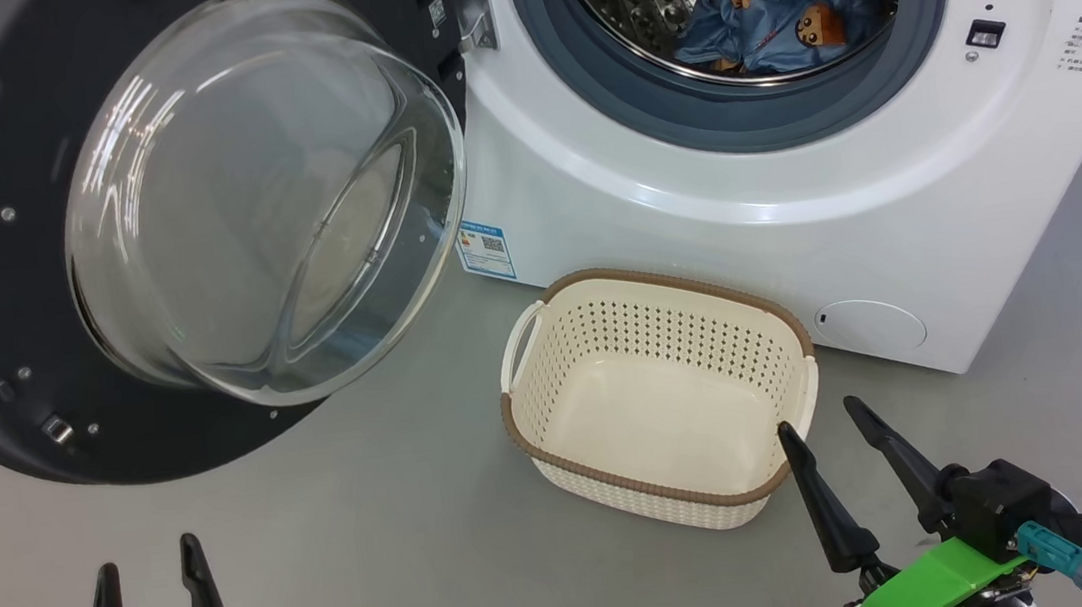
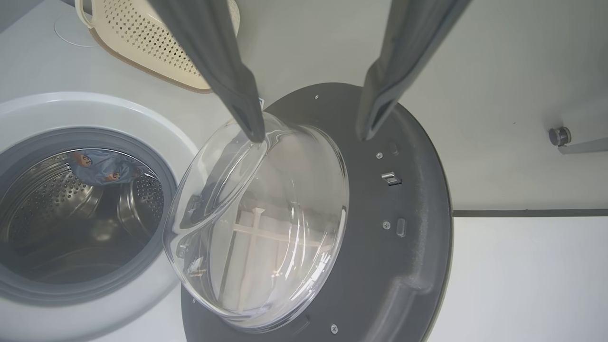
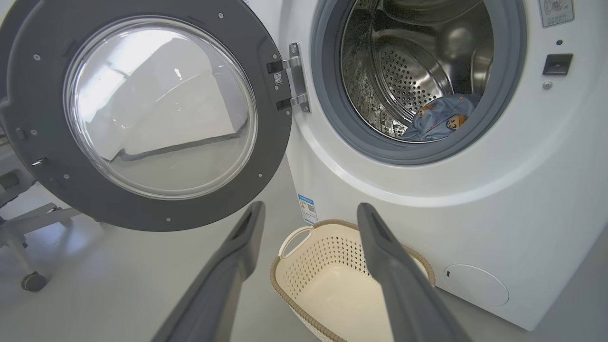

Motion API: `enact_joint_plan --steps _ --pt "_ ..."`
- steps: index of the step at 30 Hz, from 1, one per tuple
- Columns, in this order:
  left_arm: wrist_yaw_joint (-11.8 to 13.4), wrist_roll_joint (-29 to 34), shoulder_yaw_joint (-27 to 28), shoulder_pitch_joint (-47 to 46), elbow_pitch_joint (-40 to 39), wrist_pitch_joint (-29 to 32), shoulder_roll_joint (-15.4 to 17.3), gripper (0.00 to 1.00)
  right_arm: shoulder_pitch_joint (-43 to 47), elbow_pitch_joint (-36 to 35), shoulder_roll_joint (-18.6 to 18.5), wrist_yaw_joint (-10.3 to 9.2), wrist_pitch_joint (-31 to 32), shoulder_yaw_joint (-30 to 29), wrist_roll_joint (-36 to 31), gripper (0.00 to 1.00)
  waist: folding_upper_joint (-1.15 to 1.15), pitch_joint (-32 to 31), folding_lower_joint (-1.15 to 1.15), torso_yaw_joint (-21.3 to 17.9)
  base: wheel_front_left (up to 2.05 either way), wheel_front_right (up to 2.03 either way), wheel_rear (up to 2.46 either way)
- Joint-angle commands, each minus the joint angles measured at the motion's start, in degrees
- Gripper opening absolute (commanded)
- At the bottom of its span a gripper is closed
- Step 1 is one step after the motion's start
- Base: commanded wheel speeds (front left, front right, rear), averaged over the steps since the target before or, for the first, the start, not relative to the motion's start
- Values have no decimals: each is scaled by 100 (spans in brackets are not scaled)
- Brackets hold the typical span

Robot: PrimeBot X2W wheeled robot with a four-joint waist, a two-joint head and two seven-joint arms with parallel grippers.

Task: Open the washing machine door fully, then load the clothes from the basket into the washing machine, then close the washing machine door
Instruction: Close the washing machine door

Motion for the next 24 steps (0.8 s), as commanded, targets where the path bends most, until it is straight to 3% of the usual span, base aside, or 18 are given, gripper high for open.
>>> enact_joint_plan --steps 1,15,17,18,19,24 --pt "47 -47 213 -103 -185 -31 60 100 -246 -112 -9 9 -28 172 -34 100 0 15 0 5 0 0 0" --pt "52 -25 189 -87 -197 -31 60 100 -234 -94 -34 9 -28 156 10 100 0 -5 0 -8 0 0 0" --pt "41 -13 182 -80 -188 -31 60 56 -215 -100 -33 9 -28 142 10 100 0 -18 0 -13 0 0 0" --pt "30 -4 177 -76 -182 -31 60 42 -205 -105 -33 9 -28 136 8 100 0 -24 0 -16 0 0 0" --pt "21 -7 173 -73 -172 -31 60 0 -196 -109 -33 9 -28 130 6 100 0 -31 0 -18 0 0 0" --pt "-28 -51 160 -58 -98 -31 60 0 -170 -118 -29 9 -28 117 -1 100 0 -50 0 -29 0 0 0"
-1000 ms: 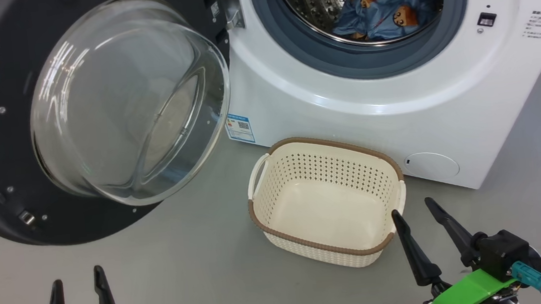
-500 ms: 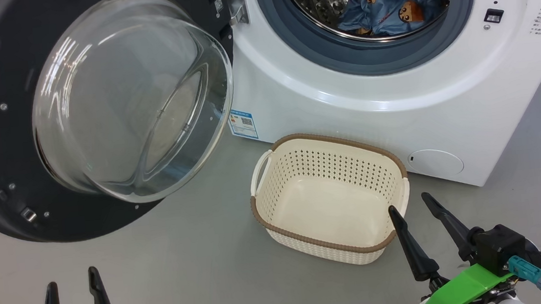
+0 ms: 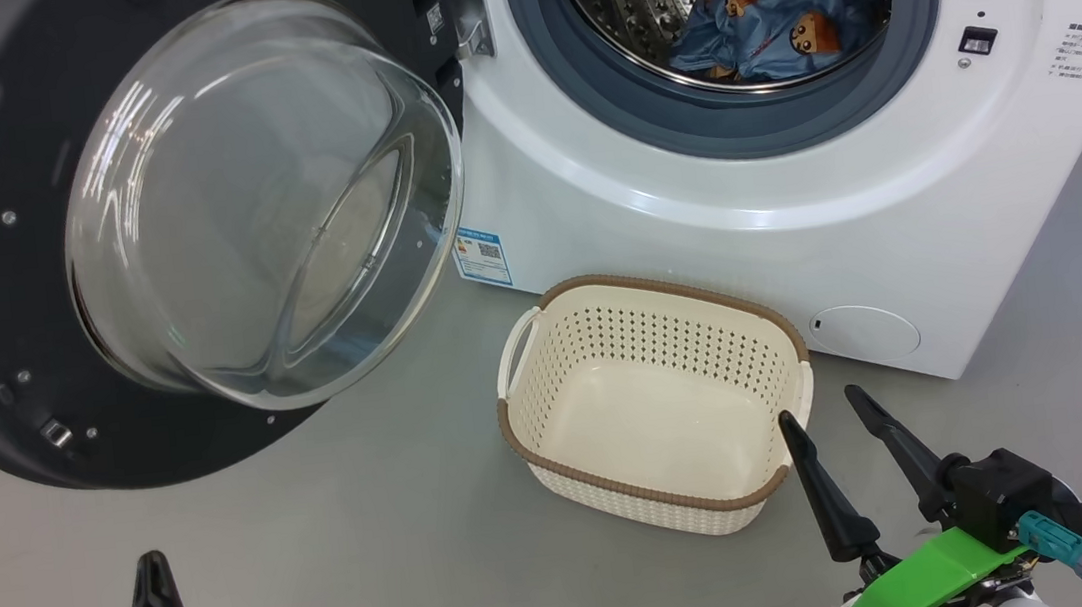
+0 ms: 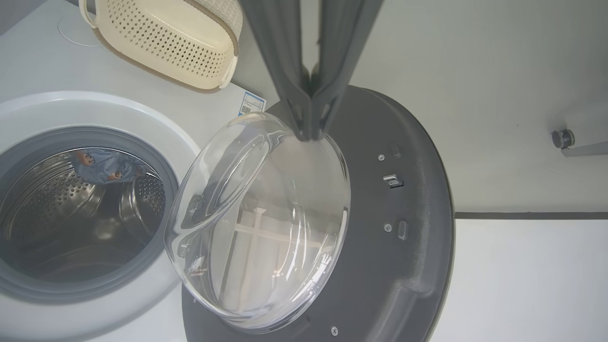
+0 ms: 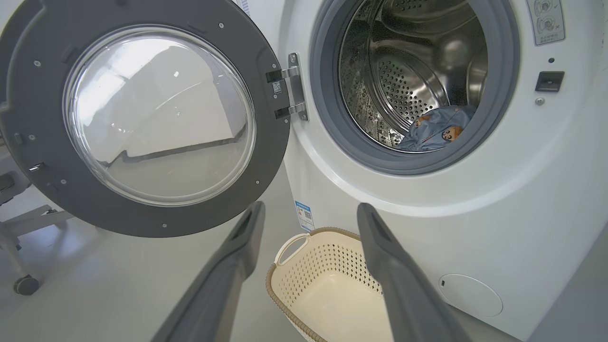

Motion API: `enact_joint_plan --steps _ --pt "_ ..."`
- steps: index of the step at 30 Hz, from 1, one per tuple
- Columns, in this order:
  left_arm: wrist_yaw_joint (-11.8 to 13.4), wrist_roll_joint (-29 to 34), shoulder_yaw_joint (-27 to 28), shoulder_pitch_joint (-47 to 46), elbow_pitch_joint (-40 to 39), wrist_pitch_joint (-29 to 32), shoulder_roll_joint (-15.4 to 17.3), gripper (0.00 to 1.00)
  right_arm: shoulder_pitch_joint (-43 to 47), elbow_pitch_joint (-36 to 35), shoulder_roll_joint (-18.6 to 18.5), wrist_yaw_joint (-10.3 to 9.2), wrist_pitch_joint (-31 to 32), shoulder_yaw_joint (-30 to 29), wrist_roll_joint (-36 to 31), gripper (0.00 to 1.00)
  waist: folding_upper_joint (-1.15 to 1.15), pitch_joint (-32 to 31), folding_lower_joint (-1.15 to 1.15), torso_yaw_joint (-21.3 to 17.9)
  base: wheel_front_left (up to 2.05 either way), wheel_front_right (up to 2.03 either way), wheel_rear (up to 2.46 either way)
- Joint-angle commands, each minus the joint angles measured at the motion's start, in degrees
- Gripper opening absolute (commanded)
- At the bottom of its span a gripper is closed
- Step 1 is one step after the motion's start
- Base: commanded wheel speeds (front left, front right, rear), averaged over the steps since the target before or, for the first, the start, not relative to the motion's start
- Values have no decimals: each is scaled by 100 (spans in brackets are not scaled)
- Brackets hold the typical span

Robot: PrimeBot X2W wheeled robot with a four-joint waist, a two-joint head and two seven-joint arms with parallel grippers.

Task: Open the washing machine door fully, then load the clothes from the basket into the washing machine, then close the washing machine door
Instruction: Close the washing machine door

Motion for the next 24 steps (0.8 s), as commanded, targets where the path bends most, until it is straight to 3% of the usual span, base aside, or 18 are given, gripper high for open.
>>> enact_joint_plan --steps 1,14,20,24 --pt "-24 -68 178 -61 -101 -31 61 0 -54 -152 16 9 -27 130 -1 100 0 -3 0 -2 0 0 0" --pt "-174 -1430 991 -311 159 -31 61 0 -33 -161 30 9 -27 134 30 100 0 11 0 -57 0 0 0" --pt "-552 -1937 1603 -624 446 -31 61 0 -60 -158 34 9 -27 144 25 100 0 46 0 -116 0 0 0" --pt "-738 -1957 1966 -858 583 -31 61 0 -73 -154 31 9 -27 153 30 100 0 64 0 -152 0 0 0"
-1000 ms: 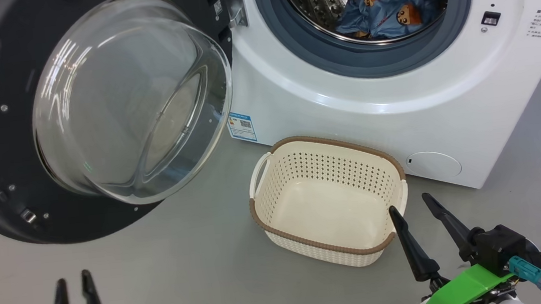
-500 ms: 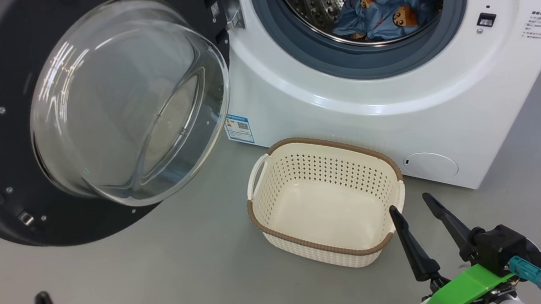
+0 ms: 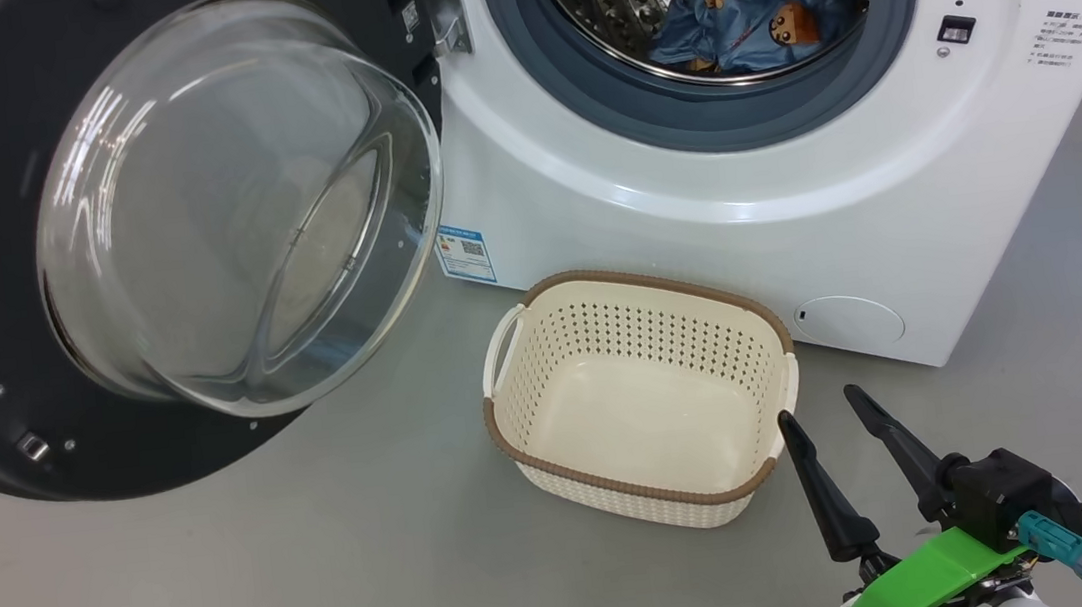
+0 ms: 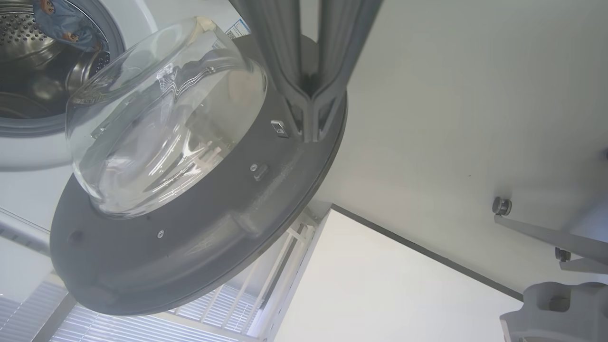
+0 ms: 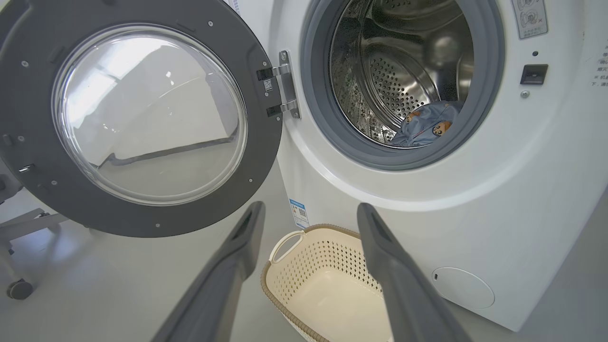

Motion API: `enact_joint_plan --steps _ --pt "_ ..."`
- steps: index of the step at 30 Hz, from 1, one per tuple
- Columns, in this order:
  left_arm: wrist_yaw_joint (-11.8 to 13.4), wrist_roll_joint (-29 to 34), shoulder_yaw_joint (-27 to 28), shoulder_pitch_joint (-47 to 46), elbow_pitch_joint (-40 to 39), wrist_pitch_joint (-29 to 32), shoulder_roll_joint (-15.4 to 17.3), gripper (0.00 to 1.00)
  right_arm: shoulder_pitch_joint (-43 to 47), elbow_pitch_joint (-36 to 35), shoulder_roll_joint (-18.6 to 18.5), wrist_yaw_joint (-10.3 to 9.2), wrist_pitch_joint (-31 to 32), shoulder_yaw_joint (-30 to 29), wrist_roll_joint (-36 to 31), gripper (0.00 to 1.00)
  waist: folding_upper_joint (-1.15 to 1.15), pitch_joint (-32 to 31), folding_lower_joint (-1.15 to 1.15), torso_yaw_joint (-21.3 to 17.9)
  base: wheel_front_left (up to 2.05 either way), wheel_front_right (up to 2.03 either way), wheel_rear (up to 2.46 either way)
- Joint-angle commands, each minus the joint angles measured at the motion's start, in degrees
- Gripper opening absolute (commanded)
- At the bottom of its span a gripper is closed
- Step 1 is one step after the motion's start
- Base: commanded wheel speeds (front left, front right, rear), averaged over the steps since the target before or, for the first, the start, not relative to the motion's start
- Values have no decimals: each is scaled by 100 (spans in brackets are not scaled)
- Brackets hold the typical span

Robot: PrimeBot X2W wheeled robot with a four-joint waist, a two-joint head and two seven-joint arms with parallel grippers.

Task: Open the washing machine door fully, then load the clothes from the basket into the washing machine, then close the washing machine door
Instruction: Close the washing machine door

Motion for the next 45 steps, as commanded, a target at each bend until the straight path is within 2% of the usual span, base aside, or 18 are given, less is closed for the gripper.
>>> enact_joint_plan --steps 1,7,12,16,21,33,38,45 --pt "-107 152 378 -333 -46 -31 112 0 -78 -140 26 9 -27 153 31 100 0 9 0 -26 0 0 0" --pt "-394 312 979 -844 332 -31 157 0 -112 -138 14 9 -27 172 33 100 0 73 0 -109 0 0 0" --pt "-547 177 1292 -1273 774 -31 315 0 -143 -139 3 9 -27 166 33 100 0 135 0 -197 0 0 0" --pt "-594 -298 1454 -1613 1117 1 432 0 -154 -143 -23 9 -27 156 33 100 0 169 0 -233 0 0 0" --pt "-627 -1044 1602 -2059 1583 324 908 0 -195 -144 -42 9 -27 160 18 100 0 258 0 -336 0 0 0" --pt "-636 -3274 2207 -3002 2650 1545 1736 0 -309 -170 -176 9 -27 159 9 100 0 513 0 -601 0 0 0" --pt "-636 -3726 2384 -3225 3015 1894 2094 0 -360 -184 -236 9 -27 136 2 100 0 605 0 -713 0 0 0" --pt "-552 -4175 2558 -3497 3543 2433 2383 0 -402 -217 -311 9 -27 135 9 100 0 733 0 -832 0 0 0"
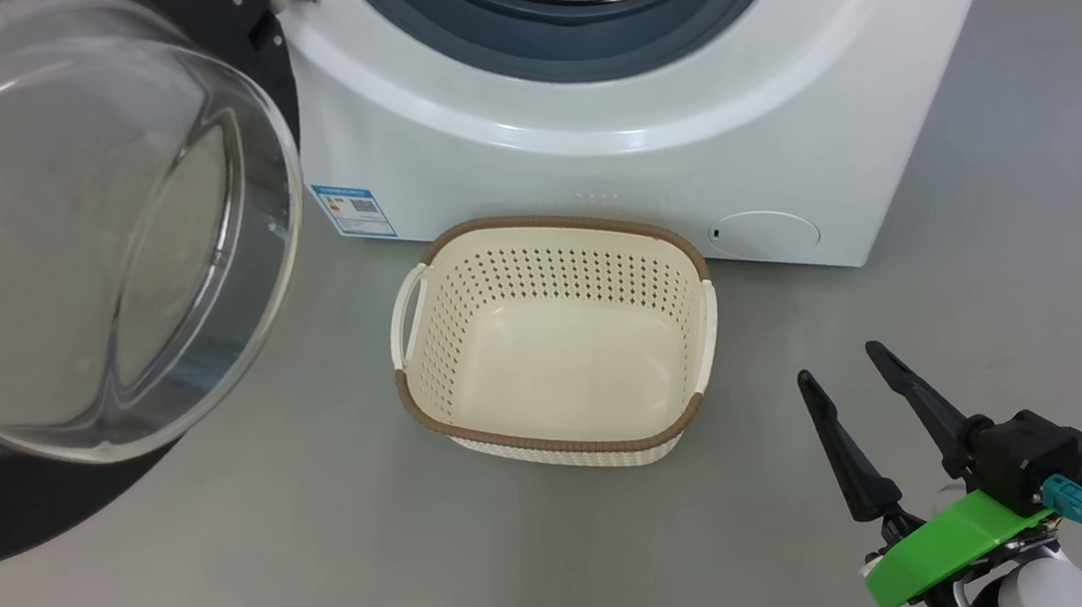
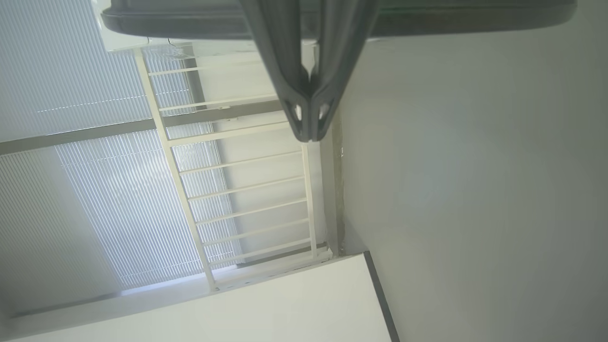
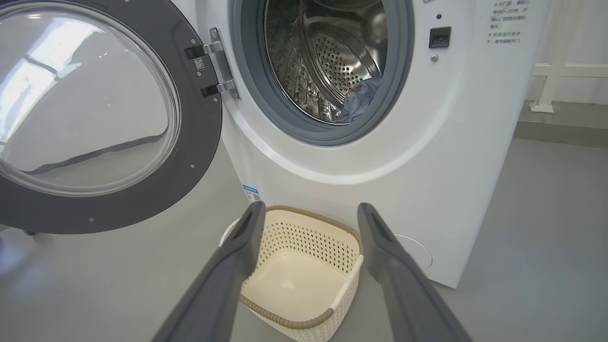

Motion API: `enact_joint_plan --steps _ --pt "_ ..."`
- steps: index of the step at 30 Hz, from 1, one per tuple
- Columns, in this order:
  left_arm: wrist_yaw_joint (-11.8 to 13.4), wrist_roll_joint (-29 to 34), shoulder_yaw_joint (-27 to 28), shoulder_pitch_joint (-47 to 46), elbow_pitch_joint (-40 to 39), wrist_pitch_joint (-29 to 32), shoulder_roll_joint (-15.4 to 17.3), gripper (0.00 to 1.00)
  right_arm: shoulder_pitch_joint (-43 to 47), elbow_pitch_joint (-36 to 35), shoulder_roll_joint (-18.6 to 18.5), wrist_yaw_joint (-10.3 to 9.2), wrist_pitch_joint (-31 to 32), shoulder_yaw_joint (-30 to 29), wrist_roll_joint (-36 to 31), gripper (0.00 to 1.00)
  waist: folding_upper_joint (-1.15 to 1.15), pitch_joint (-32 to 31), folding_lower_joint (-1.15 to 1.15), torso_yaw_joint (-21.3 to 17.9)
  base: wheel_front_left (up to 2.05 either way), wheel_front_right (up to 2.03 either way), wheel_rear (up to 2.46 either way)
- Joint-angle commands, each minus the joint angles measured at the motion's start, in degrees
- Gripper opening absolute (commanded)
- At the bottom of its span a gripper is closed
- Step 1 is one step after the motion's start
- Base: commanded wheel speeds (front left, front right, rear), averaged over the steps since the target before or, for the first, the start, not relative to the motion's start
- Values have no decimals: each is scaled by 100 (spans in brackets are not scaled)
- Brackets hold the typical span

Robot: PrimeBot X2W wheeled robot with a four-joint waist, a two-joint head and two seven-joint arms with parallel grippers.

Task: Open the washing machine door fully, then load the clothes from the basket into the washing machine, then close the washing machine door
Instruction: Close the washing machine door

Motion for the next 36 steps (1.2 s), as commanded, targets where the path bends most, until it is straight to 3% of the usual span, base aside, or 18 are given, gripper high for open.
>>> enact_joint_plan --steps 1,18,36 --pt "23 -14 87 -93 -42 90 474 0 -134 -152 -21 9 -27 140 9 100 0 65 0 -51 0 0 0" --pt "-66 -195 -55 -231 237 521 537 0 -188 -117 -66 9 -27 166 33 100 0 168 0 -129 0 0 0" --pt "-75 -675 -491 420 -568 2116 374 0 -116 176 -63 9 -27 211 288 100 0 23 0 -66 0 0 0"
